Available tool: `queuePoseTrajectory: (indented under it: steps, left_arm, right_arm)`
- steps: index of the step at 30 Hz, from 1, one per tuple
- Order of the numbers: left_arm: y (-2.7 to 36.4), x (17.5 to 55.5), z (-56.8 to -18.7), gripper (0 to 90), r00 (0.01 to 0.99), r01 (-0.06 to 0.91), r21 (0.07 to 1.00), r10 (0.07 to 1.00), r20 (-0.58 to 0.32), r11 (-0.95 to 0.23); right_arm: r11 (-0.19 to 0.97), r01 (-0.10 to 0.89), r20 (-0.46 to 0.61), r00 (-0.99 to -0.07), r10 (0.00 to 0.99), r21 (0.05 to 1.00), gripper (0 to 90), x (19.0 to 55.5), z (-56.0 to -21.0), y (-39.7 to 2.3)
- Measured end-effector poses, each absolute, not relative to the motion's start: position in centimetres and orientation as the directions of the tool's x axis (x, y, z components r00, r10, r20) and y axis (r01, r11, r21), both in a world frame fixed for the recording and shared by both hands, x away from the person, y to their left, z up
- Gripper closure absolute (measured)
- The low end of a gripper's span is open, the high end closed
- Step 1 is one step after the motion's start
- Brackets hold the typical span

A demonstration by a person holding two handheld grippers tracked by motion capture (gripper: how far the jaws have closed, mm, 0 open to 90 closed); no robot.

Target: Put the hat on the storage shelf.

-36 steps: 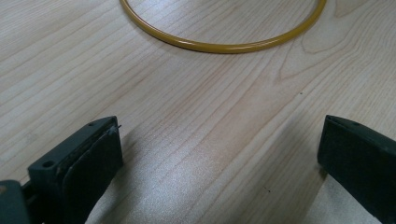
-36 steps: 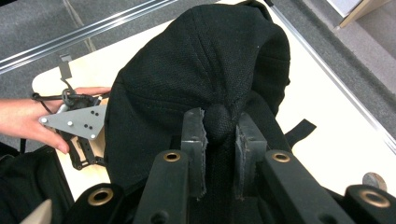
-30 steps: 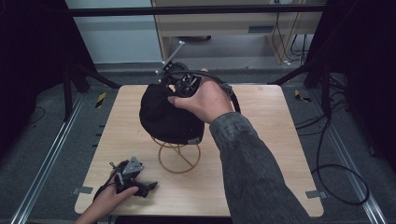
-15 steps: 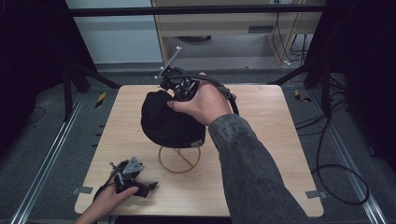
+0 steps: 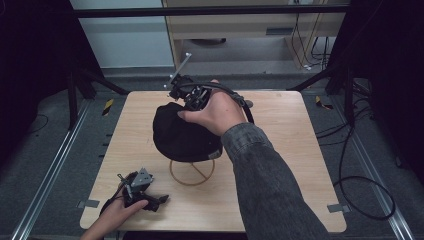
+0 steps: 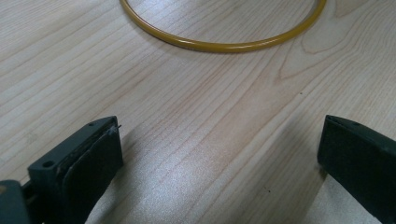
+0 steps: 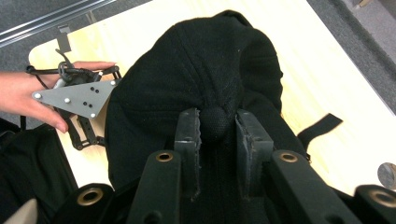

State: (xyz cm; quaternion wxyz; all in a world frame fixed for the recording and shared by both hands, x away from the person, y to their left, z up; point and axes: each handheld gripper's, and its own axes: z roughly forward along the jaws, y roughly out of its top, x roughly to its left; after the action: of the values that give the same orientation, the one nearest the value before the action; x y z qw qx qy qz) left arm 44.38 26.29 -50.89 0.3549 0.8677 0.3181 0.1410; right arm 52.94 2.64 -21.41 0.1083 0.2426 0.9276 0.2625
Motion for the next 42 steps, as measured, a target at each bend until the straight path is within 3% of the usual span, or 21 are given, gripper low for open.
queuePoseTrajectory:
  steps: [30, 42]
  left_arm:
    - [26.3, 44.4, -50.9, 0.0, 0.758, 0.452, 0.705, 0.652, 0.019, -0.546]
    - [26.3, 44.4, -50.9, 0.0, 0.759, 0.451, 0.705, 0.651, 0.019, -0.546]
  right_arm:
    - [0.713, 0.389, -0.048, -0.860, 0.508, 0.583, 68.4, 52.3, -21.1, 1.6]
    - [0.679, 0.394, -0.053, -0.842, 0.537, 0.619, 60.6, 51.9, -21.0, 0.8]
